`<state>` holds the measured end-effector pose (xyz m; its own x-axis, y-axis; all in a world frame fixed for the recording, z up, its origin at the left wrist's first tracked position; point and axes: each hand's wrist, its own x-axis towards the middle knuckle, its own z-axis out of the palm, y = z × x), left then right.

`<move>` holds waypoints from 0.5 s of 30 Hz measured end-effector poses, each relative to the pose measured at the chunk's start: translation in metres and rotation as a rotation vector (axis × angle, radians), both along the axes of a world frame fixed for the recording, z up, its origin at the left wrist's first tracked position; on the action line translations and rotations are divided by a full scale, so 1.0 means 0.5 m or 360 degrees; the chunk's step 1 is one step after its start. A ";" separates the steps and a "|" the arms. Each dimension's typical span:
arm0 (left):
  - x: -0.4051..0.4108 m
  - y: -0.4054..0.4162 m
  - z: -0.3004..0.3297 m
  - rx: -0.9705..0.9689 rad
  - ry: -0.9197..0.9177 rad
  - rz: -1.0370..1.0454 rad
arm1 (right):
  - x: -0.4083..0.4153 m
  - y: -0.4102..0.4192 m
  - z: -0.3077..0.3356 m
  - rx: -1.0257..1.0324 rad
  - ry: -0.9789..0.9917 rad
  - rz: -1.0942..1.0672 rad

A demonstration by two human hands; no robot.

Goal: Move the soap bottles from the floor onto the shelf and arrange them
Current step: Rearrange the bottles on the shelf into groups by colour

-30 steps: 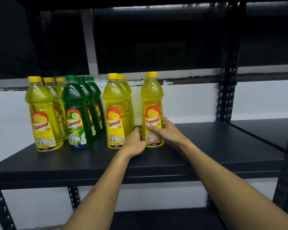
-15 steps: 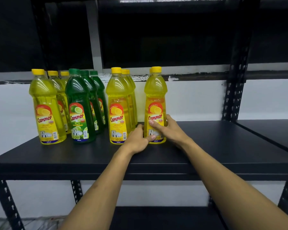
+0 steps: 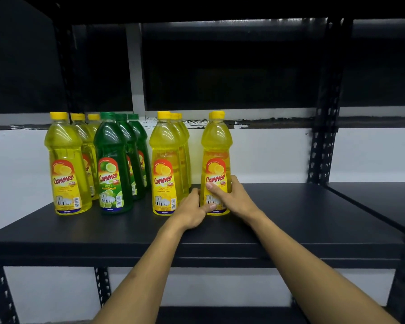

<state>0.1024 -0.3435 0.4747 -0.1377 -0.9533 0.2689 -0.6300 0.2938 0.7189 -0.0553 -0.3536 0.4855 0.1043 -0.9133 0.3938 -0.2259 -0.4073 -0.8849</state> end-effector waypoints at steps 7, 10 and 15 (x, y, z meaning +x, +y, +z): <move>-0.001 0.009 0.004 0.0023 0.0006 -0.0009 | 0.005 0.016 0.004 0.0026 -0.0051 0.0021; 0.000 0.011 0.006 0.0035 0.0009 -0.0001 | 0.005 0.024 0.009 0.0056 -0.0061 0.0027; -0.006 0.028 0.008 0.0004 -0.0044 0.0040 | -0.002 0.036 0.005 0.0107 -0.0028 0.0021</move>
